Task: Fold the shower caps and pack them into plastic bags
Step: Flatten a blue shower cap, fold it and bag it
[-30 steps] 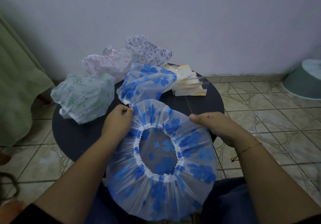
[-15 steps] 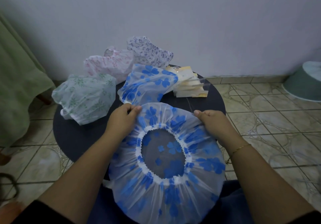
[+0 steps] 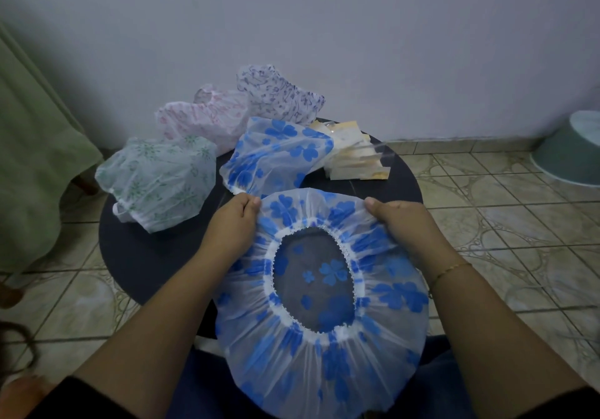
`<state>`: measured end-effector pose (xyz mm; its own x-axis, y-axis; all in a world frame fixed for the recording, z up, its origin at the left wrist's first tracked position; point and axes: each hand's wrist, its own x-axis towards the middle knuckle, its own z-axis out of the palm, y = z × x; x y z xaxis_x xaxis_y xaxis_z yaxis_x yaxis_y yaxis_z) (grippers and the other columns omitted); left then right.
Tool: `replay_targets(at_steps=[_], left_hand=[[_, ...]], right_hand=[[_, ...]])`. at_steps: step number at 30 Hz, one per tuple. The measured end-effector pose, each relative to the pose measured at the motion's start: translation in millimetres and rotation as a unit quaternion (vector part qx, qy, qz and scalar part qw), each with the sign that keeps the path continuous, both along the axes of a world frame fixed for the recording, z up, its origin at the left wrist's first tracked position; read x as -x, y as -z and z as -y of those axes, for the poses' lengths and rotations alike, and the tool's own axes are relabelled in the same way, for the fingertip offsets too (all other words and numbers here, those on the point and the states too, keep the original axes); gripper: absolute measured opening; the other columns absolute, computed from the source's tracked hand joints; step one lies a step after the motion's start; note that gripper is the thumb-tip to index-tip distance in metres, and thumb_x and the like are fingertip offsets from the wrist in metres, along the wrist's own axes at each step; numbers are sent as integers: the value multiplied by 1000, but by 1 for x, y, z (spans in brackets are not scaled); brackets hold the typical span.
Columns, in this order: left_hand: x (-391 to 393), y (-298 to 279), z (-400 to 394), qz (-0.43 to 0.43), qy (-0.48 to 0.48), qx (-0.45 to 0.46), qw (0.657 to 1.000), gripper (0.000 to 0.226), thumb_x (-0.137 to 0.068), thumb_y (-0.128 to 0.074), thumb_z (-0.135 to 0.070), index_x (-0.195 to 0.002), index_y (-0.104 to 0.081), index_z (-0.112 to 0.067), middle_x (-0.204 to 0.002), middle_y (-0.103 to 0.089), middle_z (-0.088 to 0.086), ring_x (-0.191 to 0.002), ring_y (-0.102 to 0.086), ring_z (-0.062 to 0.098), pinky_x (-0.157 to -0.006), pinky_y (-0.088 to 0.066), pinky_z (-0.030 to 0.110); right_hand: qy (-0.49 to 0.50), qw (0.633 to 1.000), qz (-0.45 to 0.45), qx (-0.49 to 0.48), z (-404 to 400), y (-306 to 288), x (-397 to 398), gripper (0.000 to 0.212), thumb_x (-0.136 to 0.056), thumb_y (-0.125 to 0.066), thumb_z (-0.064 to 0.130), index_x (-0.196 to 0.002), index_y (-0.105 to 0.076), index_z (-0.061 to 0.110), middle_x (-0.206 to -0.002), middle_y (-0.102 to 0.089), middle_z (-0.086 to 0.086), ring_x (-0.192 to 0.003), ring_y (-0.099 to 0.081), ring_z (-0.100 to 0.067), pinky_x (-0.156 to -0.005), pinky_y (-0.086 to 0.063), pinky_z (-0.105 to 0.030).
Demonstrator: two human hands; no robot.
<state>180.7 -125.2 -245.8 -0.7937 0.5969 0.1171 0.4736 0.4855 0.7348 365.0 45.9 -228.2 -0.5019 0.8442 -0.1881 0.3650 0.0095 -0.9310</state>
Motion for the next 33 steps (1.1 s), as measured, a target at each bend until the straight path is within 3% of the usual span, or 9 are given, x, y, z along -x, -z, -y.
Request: replay_targets(at_steps=[7,10,13,18,23,27,29,31,33], left_hand=[[5,3,6,29,-57,-1,998,22,-100,-34,-20,-94,-53,-11,-89,-55,1,-83,-51,17,-66,-34,29],[3,4,8,71,-69,-38,994,27,-95,-36,-7,-113,-54,-14,-107,-59,-2,-92,-56,15,-76,-40,28],[-1,-1,8,73,-54,-50,995,37,-90,-38,-4,-121,-52,-20,-109,-60,-4,-93,-57,16,-82,-46,33],[-4,-10,9,70,-42,-43,996,30,-91,-52,-46,-84,-60,-18,-77,-60,-5,-69,-56,15,-63,-46,32],[2,-6,10,29,-67,21,997,36,-94,-49,-42,-76,-55,-12,-72,-56,1,-67,-52,17,-54,-34,29],[4,-1,10,10,-90,57,994,20,-97,-42,-26,-90,-51,-10,-83,-55,4,-72,-49,17,-60,-34,33],[0,-4,13,25,-86,63,994,10,-95,-42,-16,-101,-47,-11,-87,-54,3,-70,-49,16,-60,-37,32],[-6,-5,16,10,-73,93,993,26,-93,-43,-13,-118,-44,-13,-105,-53,5,-84,-54,20,-71,-42,33],[-9,2,19,-121,-58,102,986,40,-87,-44,-9,-127,-45,-10,-124,-48,9,-107,-52,29,-86,-41,40]], right_hand=[[-74,996,55,-12,0,-11,-14,42,-78,-63,57,-67,-66,16,-56,-62,4,-50,-56,-14,-50,-40,-26],[-99,993,62,21,2,-14,-19,31,-76,-72,42,-74,-71,11,-55,-67,4,-46,-62,-7,-43,-43,-20],[-88,994,49,30,5,-12,-15,19,-77,-76,23,-85,-72,6,-77,-73,-9,-65,-69,-19,-56,-54,-28],[-53,999,2,10,9,-8,-9,17,-80,-73,19,-85,-69,3,-74,-69,-7,-57,-63,-14,-48,-50,-22],[-36,998,25,-47,7,-8,-8,34,-82,-68,41,-67,-66,11,-66,-65,-3,-57,-59,-13,-52,-47,-24],[-77,996,48,-8,-1,-12,-17,42,-78,-65,55,-88,-71,14,-85,-72,-3,-77,-69,-19,-71,-57,-36],[-104,994,35,17,-4,-13,-25,38,-73,-73,45,-99,-68,17,-95,-72,-4,-84,-70,-22,-80,-57,-42],[-114,993,23,23,-5,-13,-27,42,-72,-79,27,-109,-61,19,-104,-69,-4,-89,-68,-21,-81,-56,-41],[-70,995,54,-43,-3,-9,-24,51,-75,-77,18,-121,-54,19,-115,-63,-5,-96,-62,-20,-84,-51,-37]])
